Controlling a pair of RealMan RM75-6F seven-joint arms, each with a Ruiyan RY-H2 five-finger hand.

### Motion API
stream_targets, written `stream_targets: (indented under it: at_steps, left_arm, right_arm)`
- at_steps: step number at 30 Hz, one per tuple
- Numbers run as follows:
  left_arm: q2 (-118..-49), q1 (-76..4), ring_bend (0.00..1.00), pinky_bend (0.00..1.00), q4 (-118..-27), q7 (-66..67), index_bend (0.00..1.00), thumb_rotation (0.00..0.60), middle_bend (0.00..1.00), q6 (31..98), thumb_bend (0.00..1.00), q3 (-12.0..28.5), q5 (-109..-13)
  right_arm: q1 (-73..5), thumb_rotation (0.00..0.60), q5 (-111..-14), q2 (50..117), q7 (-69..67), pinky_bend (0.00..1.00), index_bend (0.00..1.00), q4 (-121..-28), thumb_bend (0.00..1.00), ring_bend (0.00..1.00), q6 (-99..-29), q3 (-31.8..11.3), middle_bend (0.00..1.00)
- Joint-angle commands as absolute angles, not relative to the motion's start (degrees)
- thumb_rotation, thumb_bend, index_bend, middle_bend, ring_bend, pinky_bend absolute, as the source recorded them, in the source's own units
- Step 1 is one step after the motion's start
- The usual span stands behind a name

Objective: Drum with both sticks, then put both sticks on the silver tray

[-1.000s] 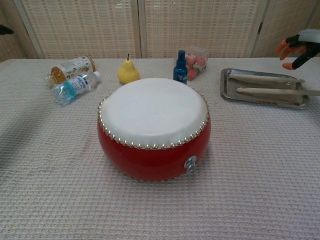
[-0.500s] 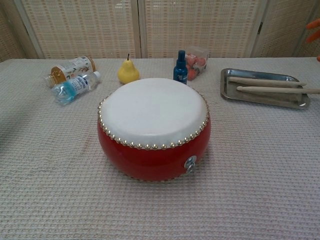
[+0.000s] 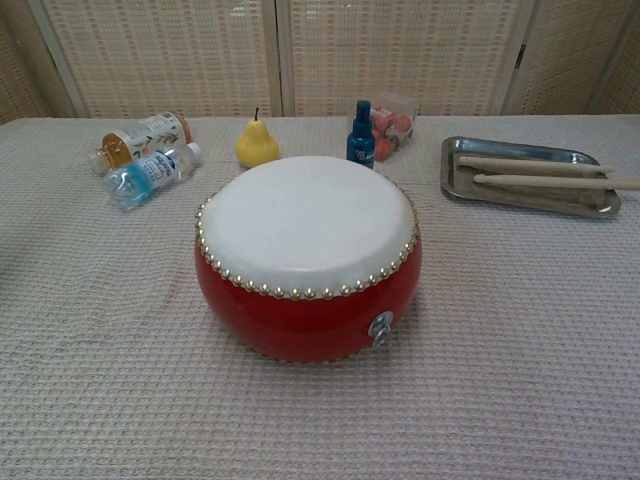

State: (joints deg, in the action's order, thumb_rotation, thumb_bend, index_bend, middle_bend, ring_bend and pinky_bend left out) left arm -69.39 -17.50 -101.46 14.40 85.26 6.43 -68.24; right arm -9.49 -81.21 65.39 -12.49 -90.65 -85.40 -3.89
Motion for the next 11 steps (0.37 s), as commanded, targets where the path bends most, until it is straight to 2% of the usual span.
stream_targets:
  at_steps: [1, 6, 11]
  left_arm:
    - [-69.3, -16.1, 0.01, 0.14, -102.5, 15.1, 0.04, 0.600, 0.04, 86.8, 0.26, 5.6, -69.6]
    - [-70.2, -14.2, 0.01, 0.14, -102.5, 17.5, 0.04, 0.600, 0.04, 89.5, 0.26, 4.9, -71.6]
    - [-70.8, -13.2, 0.01, 0.12, -102.0, 22.1, 0.04, 0.600, 0.04, 91.6, 0.26, 4.2, -74.0]
  right_arm:
    - [-7.4, 0.600, -81.7, 65.4, -10.5, 0.07, 0.04, -94.2, 0.41, 0.00, -86.3, -2.3, 0.13]
    - [-5.8, 0.600, -81.0, 63.9, -5.8, 0.00, 0.00, -98.9, 0.42, 0.00, -86.1, -1.3, 0.08]
    - [-4.7, 0.600, -80.6, 63.3, 2.2, 0.00, 0.00, -103.0, 0.41, 0.00, -86.8, -0.6, 0.03]
